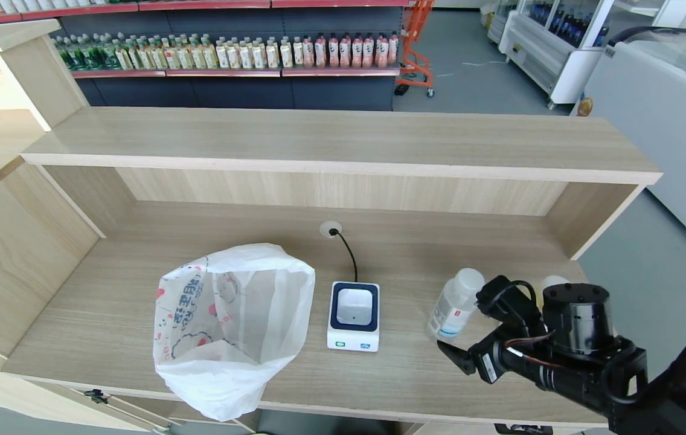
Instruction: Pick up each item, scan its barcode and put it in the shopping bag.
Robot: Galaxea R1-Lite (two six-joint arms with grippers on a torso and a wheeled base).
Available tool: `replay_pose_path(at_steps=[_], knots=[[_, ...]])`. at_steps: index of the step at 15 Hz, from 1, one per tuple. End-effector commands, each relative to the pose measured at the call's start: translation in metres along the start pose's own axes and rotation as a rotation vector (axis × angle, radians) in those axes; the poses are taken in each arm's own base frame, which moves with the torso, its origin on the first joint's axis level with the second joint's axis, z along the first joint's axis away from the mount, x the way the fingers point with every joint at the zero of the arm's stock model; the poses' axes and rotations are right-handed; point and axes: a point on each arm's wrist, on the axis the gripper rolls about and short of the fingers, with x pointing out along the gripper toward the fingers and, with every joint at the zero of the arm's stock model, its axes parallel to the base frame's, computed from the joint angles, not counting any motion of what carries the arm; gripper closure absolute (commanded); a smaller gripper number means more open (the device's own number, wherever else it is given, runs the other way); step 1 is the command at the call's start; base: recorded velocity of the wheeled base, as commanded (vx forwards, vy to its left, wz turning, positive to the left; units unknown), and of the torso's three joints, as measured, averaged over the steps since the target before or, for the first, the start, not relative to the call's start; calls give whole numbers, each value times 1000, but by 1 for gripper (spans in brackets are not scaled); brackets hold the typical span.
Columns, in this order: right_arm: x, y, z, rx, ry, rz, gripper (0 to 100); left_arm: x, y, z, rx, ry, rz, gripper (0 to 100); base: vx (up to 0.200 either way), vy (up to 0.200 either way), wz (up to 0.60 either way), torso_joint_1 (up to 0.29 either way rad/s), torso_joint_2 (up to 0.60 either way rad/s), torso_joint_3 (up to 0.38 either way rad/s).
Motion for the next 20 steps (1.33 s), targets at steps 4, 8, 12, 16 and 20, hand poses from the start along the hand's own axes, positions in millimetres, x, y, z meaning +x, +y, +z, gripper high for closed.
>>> replay_pose_path(at_steps=[4, 8, 12, 16, 20], knots=[[21, 3, 2, -22, -38, 6, 0, 0, 0, 0, 0, -1, 1, 0, 0, 0, 0, 0, 0, 0], [35, 4, 14, -24, -88, 10, 0, 0, 0, 0, 0, -1, 1, 0, 0, 0, 0, 0, 0, 0], [46, 7, 17, -29, -103, 15, 0, 0, 0, 0, 0, -1, 1, 0, 0, 0, 0, 0, 0, 0], [56, 10, 19, -27, -116, 22, 0, 0, 0, 0, 0, -1, 1, 0, 0, 0, 0, 0, 0, 0], [60, 9, 28, -33, -195, 48, 100, 0, 0, 0, 0, -1, 1, 0, 0, 0, 0, 0, 0, 0]])
